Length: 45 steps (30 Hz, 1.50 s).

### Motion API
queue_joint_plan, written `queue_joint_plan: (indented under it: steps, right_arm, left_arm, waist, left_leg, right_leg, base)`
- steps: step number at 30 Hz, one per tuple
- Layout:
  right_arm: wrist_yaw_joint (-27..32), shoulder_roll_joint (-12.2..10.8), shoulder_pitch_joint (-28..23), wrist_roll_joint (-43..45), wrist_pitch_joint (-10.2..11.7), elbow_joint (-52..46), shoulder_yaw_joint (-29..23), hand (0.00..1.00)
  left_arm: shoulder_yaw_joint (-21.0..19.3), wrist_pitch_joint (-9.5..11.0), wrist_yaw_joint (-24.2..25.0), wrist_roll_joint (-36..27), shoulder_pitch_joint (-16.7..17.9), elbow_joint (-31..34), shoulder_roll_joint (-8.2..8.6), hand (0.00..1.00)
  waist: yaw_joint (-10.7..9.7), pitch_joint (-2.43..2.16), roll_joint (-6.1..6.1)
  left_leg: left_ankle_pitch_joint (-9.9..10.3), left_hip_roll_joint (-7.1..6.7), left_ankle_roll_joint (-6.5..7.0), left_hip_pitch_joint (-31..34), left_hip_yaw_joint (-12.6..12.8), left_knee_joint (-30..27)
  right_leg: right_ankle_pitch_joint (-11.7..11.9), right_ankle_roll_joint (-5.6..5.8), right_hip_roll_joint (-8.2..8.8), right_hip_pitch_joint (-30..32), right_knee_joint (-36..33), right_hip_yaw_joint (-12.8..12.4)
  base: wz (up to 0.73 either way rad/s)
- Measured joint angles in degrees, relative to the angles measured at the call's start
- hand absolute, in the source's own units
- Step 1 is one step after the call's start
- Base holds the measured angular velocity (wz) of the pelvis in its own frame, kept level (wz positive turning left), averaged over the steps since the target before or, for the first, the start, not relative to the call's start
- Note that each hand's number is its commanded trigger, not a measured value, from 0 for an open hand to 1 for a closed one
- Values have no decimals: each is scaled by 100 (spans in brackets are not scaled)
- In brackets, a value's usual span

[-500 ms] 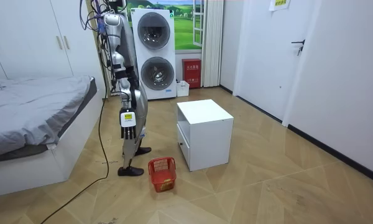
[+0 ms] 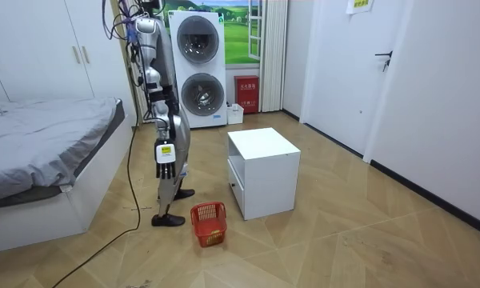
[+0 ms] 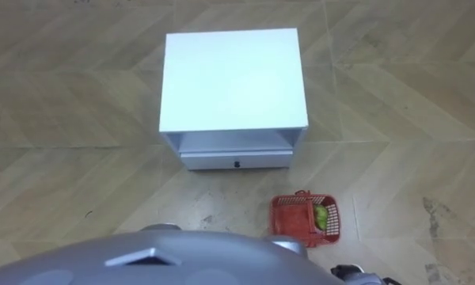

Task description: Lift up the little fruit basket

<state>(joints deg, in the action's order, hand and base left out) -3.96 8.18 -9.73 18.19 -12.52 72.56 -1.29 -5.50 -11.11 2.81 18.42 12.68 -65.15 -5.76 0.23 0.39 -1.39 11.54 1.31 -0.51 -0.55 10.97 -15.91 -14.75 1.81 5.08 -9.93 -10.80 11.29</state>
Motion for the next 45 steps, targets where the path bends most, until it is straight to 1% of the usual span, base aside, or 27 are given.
queue_joint_plan:
  steps: [6,11,23,25,26,28,30,31,32,33,35,36,37,38,39,40,41,42,43,44,45]
  right_arm:
    - [-105,-14,6,4,56,0,-7,0]
    - [-109,-15,45,4,56,0,-4,0]
    - [-92,-14,60,-42,60,2,3,0]
    - [-74,-14,87,-56,84,51,0,0]
    - [-68,-14,90,-62,93,65,-1,0]
    - [-33,-10,103,-114,125,101,-11,0]
    - [-32,-9,119,-137,144,109,-18,0]
    - [-27,-8,153,-138,168,122,-58,0]
    - [-20,-9,163,-137,171,139,-110,0]
    - [27,-3,203,-140,171,140,-168,0]
    - [121,32,221,-189,217,38,-286,0]
    - [210,50,260,-257,266,-9,-367,0]
    - [277,76,301,-262,278,-40,-426,0]
    - [301,90,318,-265,260,-72,-457,0]
    - [378,108,378,-268,248,-155,-470,0]
    - [446,96,363,-292,243,-167,-541,0]
    - [467,95,362,-324,240,-170,-577,0]
    - [550,103,413,-459,248,-256,-665,0]
    - [683,127,544,-692,348,-377,-686,0]
    - [742,144,660,-809,435,-380,-686,0]
    - [836,154,877,-976,562,-387,-685,0]
  left_arm:
    - [-10,78,-5,24,79,2,1,0]
    - [6,80,-65,14,92,0,3,0]
    - [2,77,-117,15,159,6,2,0]
    - [1,103,-117,16,154,5,2,0]
    - [0,119,-117,17,146,5,2,0]
    - [1,188,-114,17,136,-16,2,0]
    - [-8,198,-114,16,94,-22,1,0]
    - [-43,203,-114,18,55,-29,-4,0]
    - [-84,202,-114,22,25,-38,-4,0]
    - [-145,204,-114,22,-22,-91,-21,0]
    - [-273,257,-114,23,-77,-127,-36,0]
    - [-435,328,-115,22,-76,-126,-46,0]
    - [-593,396,-119,26,-62,-146,-53,0]
    - [-647,419,-122,16,-53,-166,-64,0]
    - [-706,453,-144,11,-56,-190,-82,0]
    - [-748,486,-156,18,-41,-241,-146,0]
    - [-778,493,-157,18,-17,-235,-175,0]
    - [-781,524,-160,-12,57,-175,-238,0]
    - [-780,533,-165,-48,37,-134,-295,0]
    - [-774,532,-182,-85,-12,-136,-332,0]
    - [-773,538,-233,-86,-120,-161,-387,0]
  waist:
    - [-12,-3,11]
    - [-14,-2,31]
    - [-8,-9,23]
    - [-26,-16,0]
    - [-25,-16,-3]
    - [-21,-15,-4]
    - [-15,-15,-3]
    - [-11,-11,1]
    - [-11,-12,12]
    - [10,2,54]
    - [25,-18,63]
    - [27,-10,58]
    - [29,-30,66]
    - [32,-57,110]
    - [7,-53,159]
    - [8,-41,86]
    - [41,-29,33]
    - [118,-83,-40]
    - [152,-98,-99]
    - [146,-104,-140]
    - [161,-80,-204]
  left_leg:
    - [18,3,18,4,-1,-59]
    - [22,8,20,-13,-10,-67]
    - [27,-19,36,-18,6,-79]
    - [45,-45,63,15,3,-96]
    - [53,-55,75,25,-1,-107]
    - [113,-105,122,38,0,-167]
    - [164,-123,170,57,7,-215]
    - [219,-125,203,141,20,-321]
    - [244,-121,223,192,39,-371]
    - [268,-126,259,257,92,-434]
    - [303,-133,325,376,149,-523]
    - [297,-171,385,407,219,-509]
    - [299,-155,453,485,314,-454]
    - [313,-133,506,596,407,-448]
    - [335,-112,597,728,490,-550]
    - [361,-148,659,749,578,-603]
    - [375,-184,682,755,594,-620]
    - [430,-231,734,907,619,-776]
    - [482,-231,777,1187,641,-1018]
    - [495,-230,792,1368,641,-1158]
    - [505,-213,812,1721,640,-1419]
  right_leg:
    - [1,2,3,-20,-13,-2]
    - [1,3,4,-15,-82,-2]
    - [-12,20,41,-33,-3,0]
    - [-28,47,94,-8,-16,33]
    - [-34,57,94,-2,-22,39]
    - [-68,115,147,3,-104,39]
    - [-93,157,198,31,-173,19]
    - [-110,186,219,127,-291,-2]
    - [-111,188,227,187,-349,-2]
    - [-107,194,255,339,-539,-31]
    - [-102,199,308,612,-881,-117]
    - [-98,206,375,755,-996,-158]
    - [-72,255,422,881,-1005,-185]
    - [-57,289,433,901,-1032,-166]
    - [-109,298,519,1093,-1461,-42]
    - [-188,267,652,1249,-2373,5]
    - [-181,258,725,1278,-2797,-9]
    - [-146,224,841,1279,-3550,-23]
    - [-29,196,873,1201,-3940,-20]
    - [39,178,884,1142,-3987,-26]
    - [144,156,895,1053,-3870,-36]
  base:
    - [0]
    - [0]
    - [0]
    - [3]
    - [6]
    - [2]
    - [0]
    - [-3]
    - [-10]
    - [-16]
    - [-19]
    - [-29]
    - [-31]
    - [-26]
    - [-5]
    - [0]
    - [-4]
    - [-17]
    - [-15]
    - [-6]
    - [3]
